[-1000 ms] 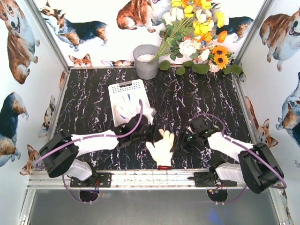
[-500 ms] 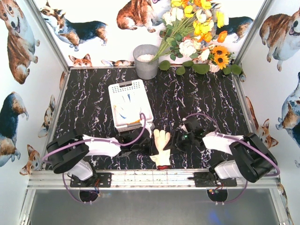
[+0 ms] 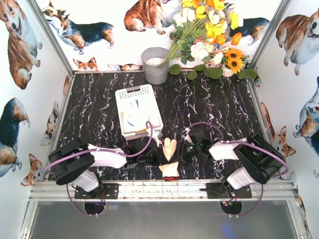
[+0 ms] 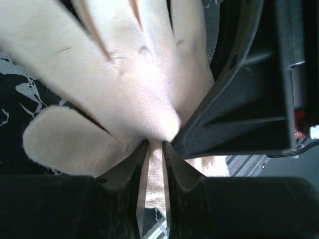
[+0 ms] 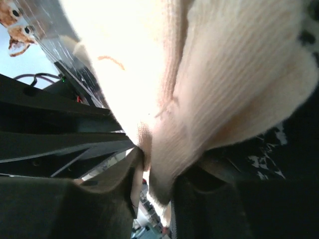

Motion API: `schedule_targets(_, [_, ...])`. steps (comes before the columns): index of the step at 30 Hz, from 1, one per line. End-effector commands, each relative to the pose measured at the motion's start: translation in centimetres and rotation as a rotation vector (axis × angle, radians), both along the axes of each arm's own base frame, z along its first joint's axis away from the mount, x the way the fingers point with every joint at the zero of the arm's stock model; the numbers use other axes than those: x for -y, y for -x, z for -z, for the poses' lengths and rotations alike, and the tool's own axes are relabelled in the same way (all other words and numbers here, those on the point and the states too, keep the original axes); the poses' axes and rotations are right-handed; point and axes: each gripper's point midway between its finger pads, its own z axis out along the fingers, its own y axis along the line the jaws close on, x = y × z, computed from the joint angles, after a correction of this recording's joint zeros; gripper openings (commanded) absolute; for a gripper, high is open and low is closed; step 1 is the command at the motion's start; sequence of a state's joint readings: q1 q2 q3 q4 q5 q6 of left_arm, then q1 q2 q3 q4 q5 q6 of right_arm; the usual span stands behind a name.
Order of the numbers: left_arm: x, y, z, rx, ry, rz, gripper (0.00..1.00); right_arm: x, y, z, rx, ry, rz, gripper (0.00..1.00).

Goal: Put the gloves into the storage basket
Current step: Pair the glove with the glove.

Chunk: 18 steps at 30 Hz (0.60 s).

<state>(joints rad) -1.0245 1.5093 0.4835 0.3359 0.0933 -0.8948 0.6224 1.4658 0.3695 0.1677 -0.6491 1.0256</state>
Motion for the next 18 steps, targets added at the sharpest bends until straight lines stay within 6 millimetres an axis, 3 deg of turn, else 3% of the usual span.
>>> schedule_targets(1, [-1.4, -0.5, 0.7, 0.016, -0.062, -0.047, 0.13, 2.1, 1.6, 3.8, -0.060, 0.150, 0.042, 0.17])
schedule_targets(4, [-1.5, -1.3, -1.0, 0.049, -0.048, -0.090, 0.16, 2.4, 1.5, 4.0, -0.070, 0.173, 0.069, 0.00])
schedule_targets(11, [-4.4, -2.7, -3.7, 0.104, -0.091, -0.230, 0.32, 2.8, 1.2, 4.5, -0.084, 0.200, 0.123, 0.00])
schedule_targets(15, [-6.0, -2.1, -2.8, 0.037, -0.101, -0.307, 0.40, 2.7, 1.0, 4.4, -0.080, 0.198, 0.128, 0.00])
schedule_targets(18, [-5.7, -1.0, -2.4, -0.038, -0.031, -0.322, 0.43, 2.7, 1.0, 4.4, -0.082, 0.201, 0.132, 0.00])
